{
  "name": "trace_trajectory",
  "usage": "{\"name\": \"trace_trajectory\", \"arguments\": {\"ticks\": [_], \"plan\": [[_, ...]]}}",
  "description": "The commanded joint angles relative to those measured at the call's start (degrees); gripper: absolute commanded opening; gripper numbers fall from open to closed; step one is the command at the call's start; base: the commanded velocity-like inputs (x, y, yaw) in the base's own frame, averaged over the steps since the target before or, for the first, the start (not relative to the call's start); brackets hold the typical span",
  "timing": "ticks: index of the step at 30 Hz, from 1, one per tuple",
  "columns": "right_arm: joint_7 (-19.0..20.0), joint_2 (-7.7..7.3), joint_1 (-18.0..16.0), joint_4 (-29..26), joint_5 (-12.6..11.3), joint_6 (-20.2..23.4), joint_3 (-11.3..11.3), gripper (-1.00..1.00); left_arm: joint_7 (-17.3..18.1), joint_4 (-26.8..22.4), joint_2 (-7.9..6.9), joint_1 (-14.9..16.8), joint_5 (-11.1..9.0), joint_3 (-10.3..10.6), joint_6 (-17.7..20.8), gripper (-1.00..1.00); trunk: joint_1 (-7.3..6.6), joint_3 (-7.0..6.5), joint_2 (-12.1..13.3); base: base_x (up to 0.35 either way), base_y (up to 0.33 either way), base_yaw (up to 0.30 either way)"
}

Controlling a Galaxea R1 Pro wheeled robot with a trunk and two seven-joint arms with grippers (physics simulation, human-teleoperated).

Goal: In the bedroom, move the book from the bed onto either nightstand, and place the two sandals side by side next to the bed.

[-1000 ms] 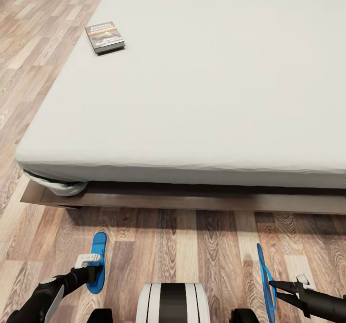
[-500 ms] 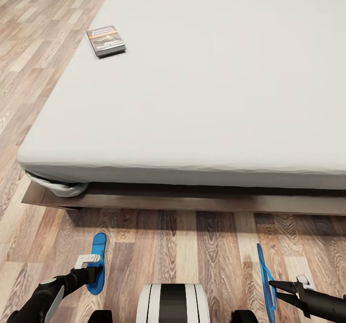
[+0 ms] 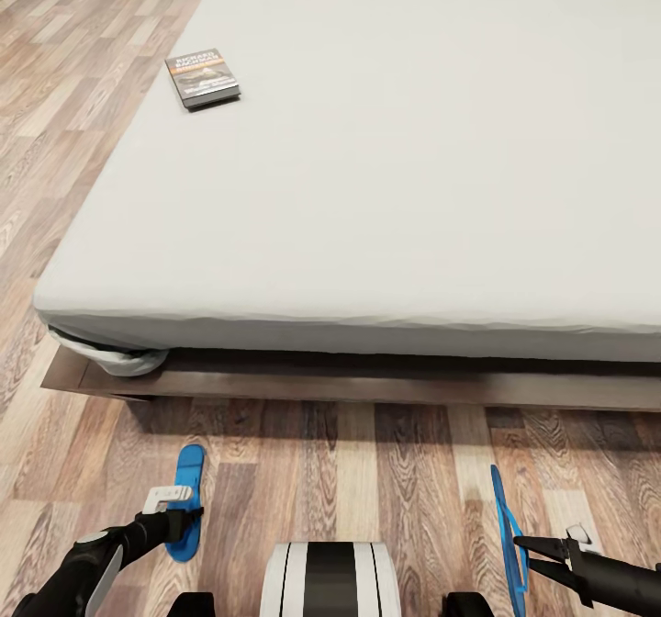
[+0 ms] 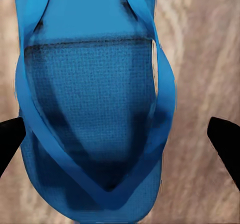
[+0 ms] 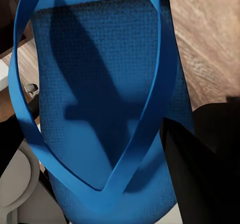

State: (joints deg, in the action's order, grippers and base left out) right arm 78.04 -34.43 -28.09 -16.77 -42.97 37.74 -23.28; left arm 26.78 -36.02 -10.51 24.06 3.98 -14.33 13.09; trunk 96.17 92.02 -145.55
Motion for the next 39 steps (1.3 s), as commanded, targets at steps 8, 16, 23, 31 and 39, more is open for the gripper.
{"name": "trace_trajectory", "arguments": {"ticks": [8,16,23,31,39], "plan": [[0.01,-0.03,-0.03,-0.01,-0.45,0.63,-0.36,-1.0,0.46,-0.1,0.06,0.02,0.41,-0.35,0.36,1.0,-0.01,0.03,-0.01,0.0,0.0,0.0],[0.01,-0.03,-0.03,-0.01,-0.45,0.63,-0.36,-1.0,0.46,-0.1,0.06,0.02,0.41,-0.35,0.42,1.0,-0.09,-0.63,0.03,0.0,0.0,0.0],[0.01,-0.04,-0.03,-0.01,-0.45,0.63,-0.36,-1.0,0.46,-0.1,0.06,0.02,0.41,-0.35,0.44,1.0,-0.27,-2.18,0.12,0.0,0.0,0.0],[0.01,-0.03,-0.03,0.0,-0.39,0.64,-0.36,-1.0,0.6,-0.1,0.04,0.02,0.4,-0.41,0.49,1.0,-0.47,-3.95,0.23,0.0,0.0,0.0],[0.01,-0.03,-0.03,0.12,-0.36,0.64,-0.28,-1.0,11.26,-0.17,-1.67,0.02,0.31,-6.44,0.73,1.0,-0.58,-4.84,0.28,0.0,0.0,0.0]]}}
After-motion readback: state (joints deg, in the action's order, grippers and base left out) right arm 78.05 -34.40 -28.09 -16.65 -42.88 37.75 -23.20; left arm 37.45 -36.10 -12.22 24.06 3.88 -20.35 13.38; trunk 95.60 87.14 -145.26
